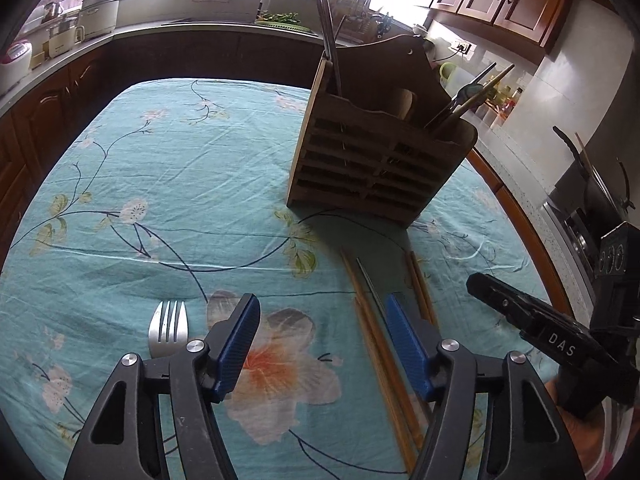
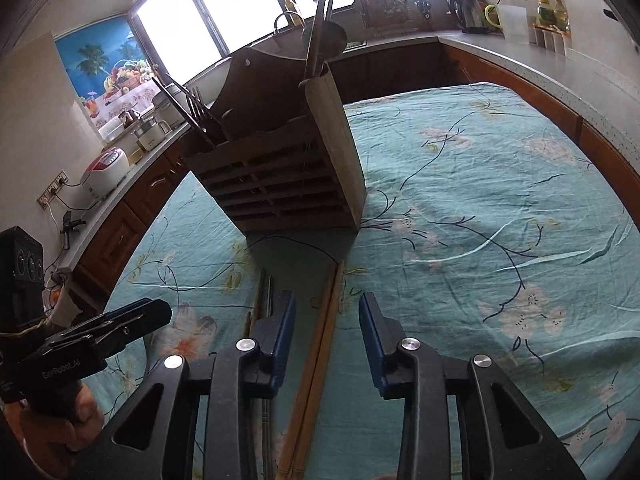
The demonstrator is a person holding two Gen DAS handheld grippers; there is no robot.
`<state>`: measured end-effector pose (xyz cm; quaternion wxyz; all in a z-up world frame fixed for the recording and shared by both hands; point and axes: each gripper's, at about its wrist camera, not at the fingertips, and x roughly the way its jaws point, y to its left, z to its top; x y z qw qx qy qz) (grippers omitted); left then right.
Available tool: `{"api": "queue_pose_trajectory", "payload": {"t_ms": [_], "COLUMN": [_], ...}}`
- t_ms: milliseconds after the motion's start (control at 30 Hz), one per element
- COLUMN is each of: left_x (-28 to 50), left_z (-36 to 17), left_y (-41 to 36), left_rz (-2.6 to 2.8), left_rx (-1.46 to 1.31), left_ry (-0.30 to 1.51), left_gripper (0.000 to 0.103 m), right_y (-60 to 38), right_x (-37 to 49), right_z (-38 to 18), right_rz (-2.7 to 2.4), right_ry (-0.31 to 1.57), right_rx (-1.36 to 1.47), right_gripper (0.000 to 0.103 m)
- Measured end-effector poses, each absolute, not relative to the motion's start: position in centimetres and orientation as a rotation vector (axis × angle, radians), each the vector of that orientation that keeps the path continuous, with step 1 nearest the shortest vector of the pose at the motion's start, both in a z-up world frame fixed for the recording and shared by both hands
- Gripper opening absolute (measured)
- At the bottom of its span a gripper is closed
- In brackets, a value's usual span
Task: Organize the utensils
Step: 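Grasp a wooden chopstick with the left tool while the right tool grasps another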
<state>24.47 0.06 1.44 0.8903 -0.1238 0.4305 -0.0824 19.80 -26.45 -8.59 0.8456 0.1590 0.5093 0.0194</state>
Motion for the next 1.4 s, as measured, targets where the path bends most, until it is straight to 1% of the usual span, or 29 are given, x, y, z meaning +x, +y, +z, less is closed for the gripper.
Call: {"api": "queue_pose_trajectory", "payload": {"t_ms": [133, 300, 367, 533, 600, 700, 833, 933, 1133, 1267, 1400], "left_x": [26.2, 27.4, 27.7, 29.0, 29.7, 31.2, 32.9, 32.7, 31.7, 32.4, 32.8], "left_z": [0.5, -0.6, -0.9, -1.5, -1.9, -2.8, -4.4, -4.7, -5.1, -5.4, -5.2], "left_y": [-0.2, 0.0, -0.1, -1.4, -2.2, -3.7, -5.2, -5.7, -5.6, -5.4, -5.9], "left_rz": [-0.165, -0.162, -0.167, -0.198, -0.216, -0.236, -0.253, -0.257, -0.327, -0.326, -0.294], "left_rx": [-0.254, -0.268, -0.269, -0.243, -0.224, -0.188, -0.134, -0.072, 0.008, -0.004, 0.026], "left_ry": [0.928, 0.949, 0.955, 0.964, 0.973, 0.993, 1.037, 1.008, 1.013, 1.048, 1.058], "left_gripper": [0.055, 0.055, 0.055, 0.053, 0.049, 0.04, 0.016, 0.011, 0.01, 0.013, 0.014], "right_y": [-26.2, -25.3, -25.2, -26.3, -27.4, -29.3, -30.9, -31.2, -30.8, -30.7, -30.2], "right_x": [21.3, 22.4, 22.4, 21.3, 20.6, 19.6, 19.0, 19.0, 19.1, 19.5, 20.7], "right_z": [-10.5, -12.4, -12.6, -12.2, -11.9, -11.5, -11.2, -11.2, -11.3, -11.3, -11.7], "right_rz": [0.043, 0.049, 0.039, 0.022, -0.002, -0.039, -0.064, -0.062, -0.055, -0.057, -0.06], "right_ry": [1.135, 1.2, 1.202, 1.208, 1.208, 1.207, 1.202, 1.199, 1.195, 1.194, 1.204], "right_rx": [0.314, 0.253, 0.222, 0.178, 0.181, 0.21, 0.249, 0.261, 0.263, 0.272, 0.252], "right_gripper": [0.021, 0.015, 0.01, 0.008, 0.008, 0.008, 0.009, 0.009, 0.01, 0.012, 0.014]}}
